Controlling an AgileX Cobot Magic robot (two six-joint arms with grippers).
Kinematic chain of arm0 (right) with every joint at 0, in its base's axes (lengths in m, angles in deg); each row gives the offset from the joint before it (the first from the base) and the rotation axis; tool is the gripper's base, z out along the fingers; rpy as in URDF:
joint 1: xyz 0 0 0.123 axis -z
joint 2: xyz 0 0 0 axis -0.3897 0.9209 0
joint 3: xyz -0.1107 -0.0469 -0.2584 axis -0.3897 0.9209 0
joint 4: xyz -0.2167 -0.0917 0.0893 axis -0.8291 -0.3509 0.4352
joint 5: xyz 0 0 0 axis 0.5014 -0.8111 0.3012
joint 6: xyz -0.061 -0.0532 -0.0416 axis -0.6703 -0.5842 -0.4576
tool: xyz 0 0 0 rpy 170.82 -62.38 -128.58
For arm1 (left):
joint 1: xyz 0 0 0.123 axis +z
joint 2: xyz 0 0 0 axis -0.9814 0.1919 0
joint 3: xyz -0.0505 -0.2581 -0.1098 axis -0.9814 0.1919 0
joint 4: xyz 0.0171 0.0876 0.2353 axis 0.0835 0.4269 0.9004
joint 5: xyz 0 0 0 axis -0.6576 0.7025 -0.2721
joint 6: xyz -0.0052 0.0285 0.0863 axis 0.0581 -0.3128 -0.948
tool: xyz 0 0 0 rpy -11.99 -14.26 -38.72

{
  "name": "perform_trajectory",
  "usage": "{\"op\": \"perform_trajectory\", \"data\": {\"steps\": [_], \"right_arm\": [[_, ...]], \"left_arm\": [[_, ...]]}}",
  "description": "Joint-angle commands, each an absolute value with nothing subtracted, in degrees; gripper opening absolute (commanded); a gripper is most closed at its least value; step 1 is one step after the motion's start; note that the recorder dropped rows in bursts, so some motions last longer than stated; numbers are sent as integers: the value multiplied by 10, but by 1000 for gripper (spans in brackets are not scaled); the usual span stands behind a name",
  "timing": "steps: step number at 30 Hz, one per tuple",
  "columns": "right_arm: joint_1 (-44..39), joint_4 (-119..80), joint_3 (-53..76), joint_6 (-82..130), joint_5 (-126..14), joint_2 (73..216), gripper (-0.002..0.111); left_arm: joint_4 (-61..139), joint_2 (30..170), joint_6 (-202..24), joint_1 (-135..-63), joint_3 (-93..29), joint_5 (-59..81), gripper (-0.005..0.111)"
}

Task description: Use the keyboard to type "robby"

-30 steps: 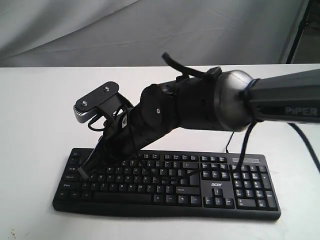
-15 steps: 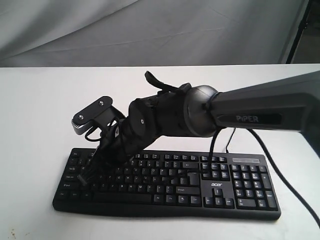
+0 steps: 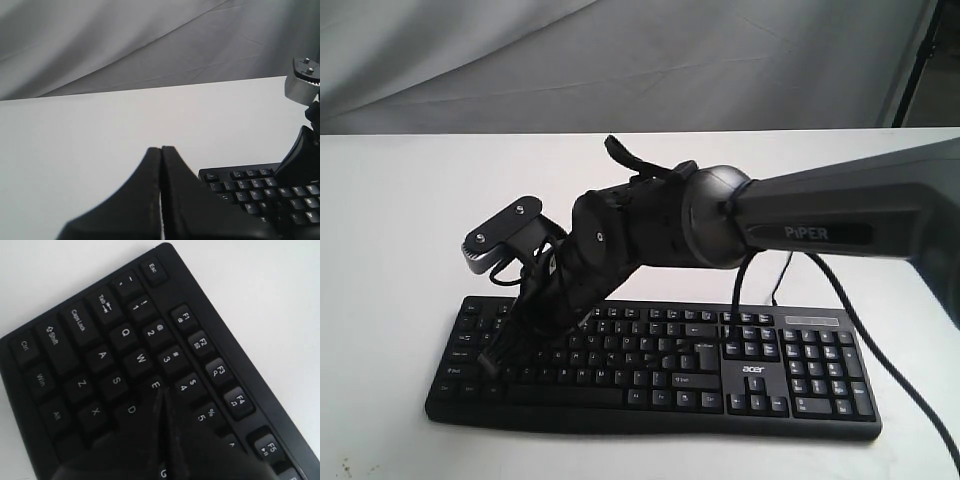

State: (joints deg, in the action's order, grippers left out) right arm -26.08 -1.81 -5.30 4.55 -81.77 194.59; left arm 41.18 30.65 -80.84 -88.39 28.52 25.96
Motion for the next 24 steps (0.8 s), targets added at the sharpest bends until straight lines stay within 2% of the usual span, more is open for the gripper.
{"op": "perform_trajectory", "data": {"steps": [1, 14, 20, 24], "right_arm": [[-255, -24, -57, 38, -818, 1958, 0], [-244, -33, -55, 40, -827, 1936, 0], [-191, -18, 106, 55, -798, 1809, 0], [-177, -14, 133, 55, -783, 1805, 0]], "left_arm": [[415, 305, -807, -888, 288, 255, 0], [415, 305, -807, -888, 288, 255, 0], [415, 305, -807, -888, 288, 255, 0], [415, 305, -807, -888, 288, 255, 0]]}}
